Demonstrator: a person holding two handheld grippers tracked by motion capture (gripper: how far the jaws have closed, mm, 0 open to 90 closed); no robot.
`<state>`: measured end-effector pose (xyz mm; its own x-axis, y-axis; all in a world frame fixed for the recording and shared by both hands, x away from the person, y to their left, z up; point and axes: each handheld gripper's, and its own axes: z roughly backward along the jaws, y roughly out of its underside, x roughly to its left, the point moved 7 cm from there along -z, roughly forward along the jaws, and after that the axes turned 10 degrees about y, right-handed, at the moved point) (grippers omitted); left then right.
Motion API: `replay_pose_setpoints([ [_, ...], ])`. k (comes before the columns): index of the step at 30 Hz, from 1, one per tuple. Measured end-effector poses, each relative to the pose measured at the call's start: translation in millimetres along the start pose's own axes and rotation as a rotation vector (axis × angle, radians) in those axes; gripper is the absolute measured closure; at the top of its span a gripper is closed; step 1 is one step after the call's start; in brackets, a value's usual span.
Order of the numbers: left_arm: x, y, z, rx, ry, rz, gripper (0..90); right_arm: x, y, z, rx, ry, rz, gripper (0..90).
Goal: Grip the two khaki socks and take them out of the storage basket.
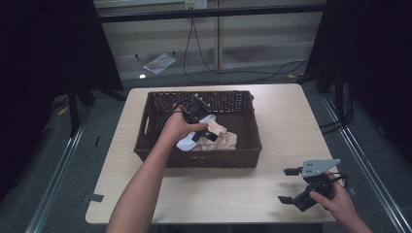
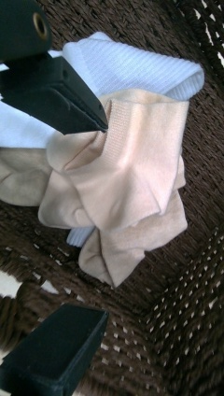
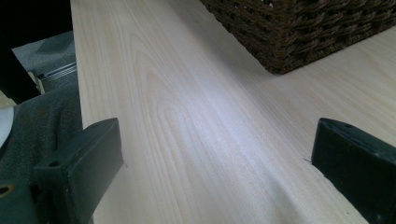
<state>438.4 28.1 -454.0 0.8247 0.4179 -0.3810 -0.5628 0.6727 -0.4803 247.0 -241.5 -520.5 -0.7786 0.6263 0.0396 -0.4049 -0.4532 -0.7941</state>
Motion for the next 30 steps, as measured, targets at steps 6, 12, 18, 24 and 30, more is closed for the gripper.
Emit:
replay_pose_setpoints([
  [6, 4.4, -2.2, -13.5, -0.01, -0.015, 0.016, 5.4, 0.3, 0.0, -0.3, 0.0, -0.002, -0.002, 1.3],
  [12, 9.0, -4.5, -21.6, -0.016, -0.039, 0.025, 4.8, -0.1, 0.2, 0.0, 0.0, 0.001, 0.003, 1.3],
  [18, 14.9, -3.8, -26.8, -0.017, -0.059, 0.04, 4.5, 0.0, -0.1, 0.6, -0.001, 0.001, 0.001, 1.3],
  [24, 22.1, -4.5, -35.7, -0.031, -0.091, 0.065, 4.6, 0.5, -0.8, 0.8, -0.011, -0.007, -0.006, 1.3],
  [30, 30.1, -3.3, -38.7, -0.054, -0.116, 0.083, 10.5, 0.5, -0.7, 0.7, -0.012, -0.006, -0.004, 1.3],
])
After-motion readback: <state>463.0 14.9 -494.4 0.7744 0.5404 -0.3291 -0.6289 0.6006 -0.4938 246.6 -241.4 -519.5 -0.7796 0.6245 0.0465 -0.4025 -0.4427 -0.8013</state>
